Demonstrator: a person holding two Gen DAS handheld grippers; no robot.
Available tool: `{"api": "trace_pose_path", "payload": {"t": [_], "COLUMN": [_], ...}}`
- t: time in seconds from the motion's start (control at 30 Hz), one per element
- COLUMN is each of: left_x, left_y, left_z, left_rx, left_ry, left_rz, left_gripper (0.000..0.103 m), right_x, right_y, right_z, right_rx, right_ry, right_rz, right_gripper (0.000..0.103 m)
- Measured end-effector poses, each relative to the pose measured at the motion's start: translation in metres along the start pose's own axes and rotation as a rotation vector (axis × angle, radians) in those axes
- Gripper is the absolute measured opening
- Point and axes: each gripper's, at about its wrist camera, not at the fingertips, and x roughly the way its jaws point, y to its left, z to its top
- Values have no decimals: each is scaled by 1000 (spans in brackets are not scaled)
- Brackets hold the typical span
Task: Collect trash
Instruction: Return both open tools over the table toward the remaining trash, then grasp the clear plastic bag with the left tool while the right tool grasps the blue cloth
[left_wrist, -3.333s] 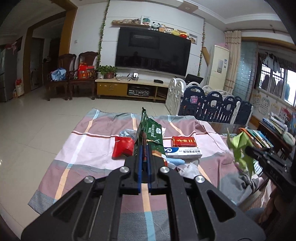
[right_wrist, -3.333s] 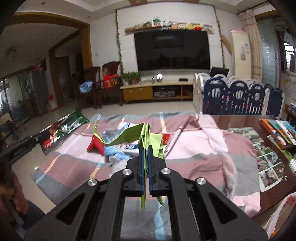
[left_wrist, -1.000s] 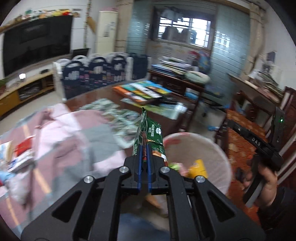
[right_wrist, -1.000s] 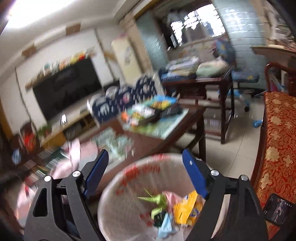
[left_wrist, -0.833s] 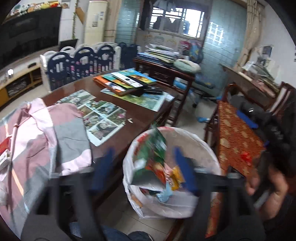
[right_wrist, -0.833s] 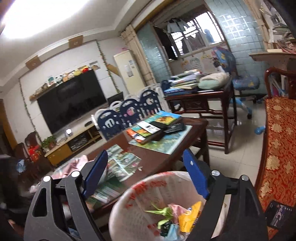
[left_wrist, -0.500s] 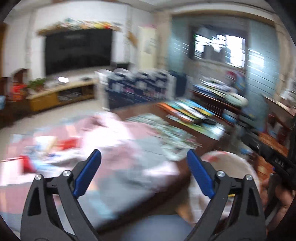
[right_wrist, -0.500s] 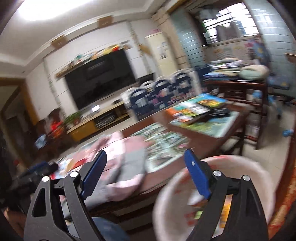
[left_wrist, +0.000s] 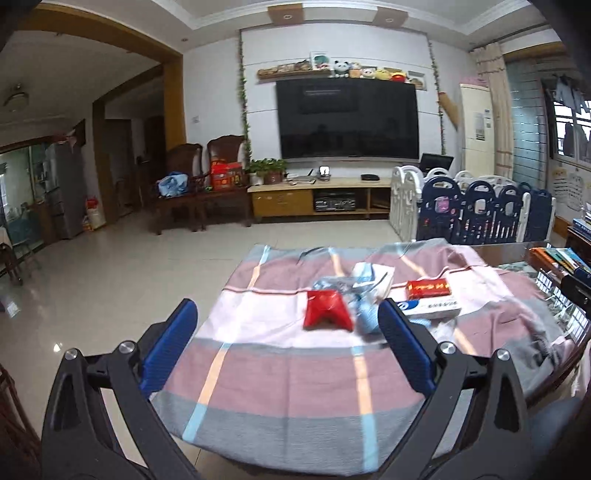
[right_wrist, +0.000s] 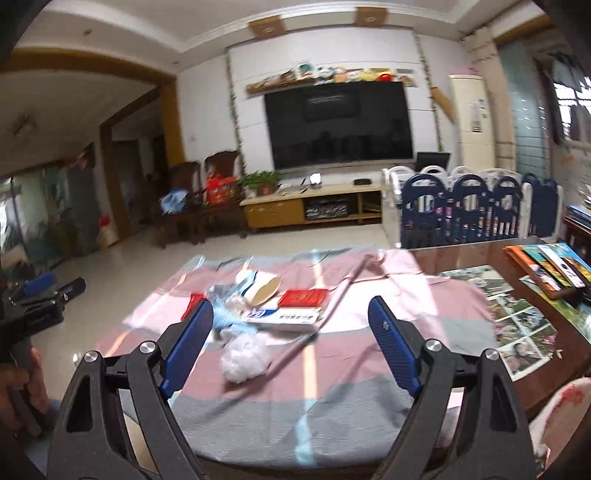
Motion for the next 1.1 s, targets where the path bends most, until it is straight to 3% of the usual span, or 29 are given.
{"api": "trace_pose_path", "payload": {"t": [0.17,0.37,0.7,1.1], "left_x": [-5,-3,4,5], "left_y": [-3,-18,-3,-4], "left_z": [-2,-5,-5,-6], "left_rx": [19,65,-7,-7], "left_ry": [-6,-11,21,34], "left_rz": [-9,-10,-18,-18], "left_gripper": [98,100,100,100], "right_x": [6,15,17,17], "right_y": [-2,-17,-23,-32], "right_z": [-3,-4,-4,-6], "right_rx": [11,48,53,90], "right_ry": [32,57,61,68], "right_rz": [-20,-26,-27,-21], "right_gripper": [90,90,90,90]}}
